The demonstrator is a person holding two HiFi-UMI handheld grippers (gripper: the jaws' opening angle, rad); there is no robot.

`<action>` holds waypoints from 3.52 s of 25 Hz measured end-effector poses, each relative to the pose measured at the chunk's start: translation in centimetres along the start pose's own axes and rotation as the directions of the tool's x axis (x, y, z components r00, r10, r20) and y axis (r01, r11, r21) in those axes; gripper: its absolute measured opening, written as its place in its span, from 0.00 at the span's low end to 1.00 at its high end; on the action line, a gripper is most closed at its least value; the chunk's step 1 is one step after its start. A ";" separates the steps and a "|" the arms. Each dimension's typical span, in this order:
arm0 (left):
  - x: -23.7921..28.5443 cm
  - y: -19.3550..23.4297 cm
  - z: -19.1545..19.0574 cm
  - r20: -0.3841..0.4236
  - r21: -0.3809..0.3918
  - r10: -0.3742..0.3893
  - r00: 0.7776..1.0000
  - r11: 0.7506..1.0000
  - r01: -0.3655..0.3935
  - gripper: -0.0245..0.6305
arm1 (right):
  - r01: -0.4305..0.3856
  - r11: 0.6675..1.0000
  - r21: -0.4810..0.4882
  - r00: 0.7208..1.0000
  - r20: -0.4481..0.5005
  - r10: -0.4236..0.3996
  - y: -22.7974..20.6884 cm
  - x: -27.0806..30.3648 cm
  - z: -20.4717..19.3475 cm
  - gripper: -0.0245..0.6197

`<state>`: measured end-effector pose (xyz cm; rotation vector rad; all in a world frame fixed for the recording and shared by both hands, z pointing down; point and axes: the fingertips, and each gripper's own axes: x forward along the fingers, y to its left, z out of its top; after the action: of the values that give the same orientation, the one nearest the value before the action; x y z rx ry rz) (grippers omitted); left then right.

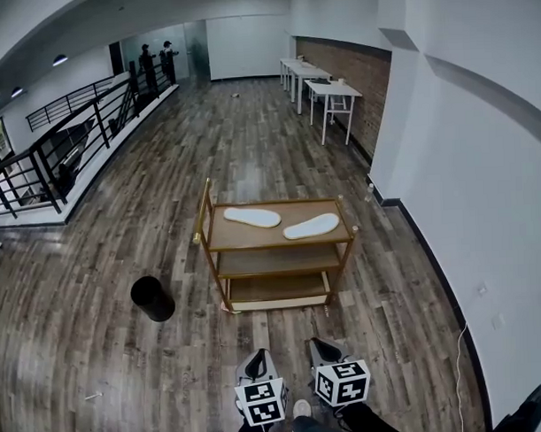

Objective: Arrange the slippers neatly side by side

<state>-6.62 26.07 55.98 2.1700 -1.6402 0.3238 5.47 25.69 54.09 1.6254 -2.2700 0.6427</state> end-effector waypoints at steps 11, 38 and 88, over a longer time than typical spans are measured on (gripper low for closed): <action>7.1 -0.3 3.2 0.003 -0.048 0.071 0.997 0.996 -0.071 0.04 | -0.048 0.998 -0.035 0.999 -0.005 0.047 -5.0 6.0 5.0 0.04; 22.5 2.8 11.3 0.007 -0.021 0.019 1.000 1.000 -0.019 0.04 | -0.006 1.000 -0.012 1.000 -0.013 0.006 -10.1 19.4 12.5 0.04; 47.4 6.4 21.8 -0.056 -0.026 0.054 0.997 0.998 -0.056 0.04 | -0.078 0.996 -0.053 0.994 -0.083 0.073 -18.9 41.7 24.7 0.04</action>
<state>-0.48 -26.10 57.28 2.0799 -1.6668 0.3709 10.31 -26.02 55.88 1.4672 -2.2791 0.6448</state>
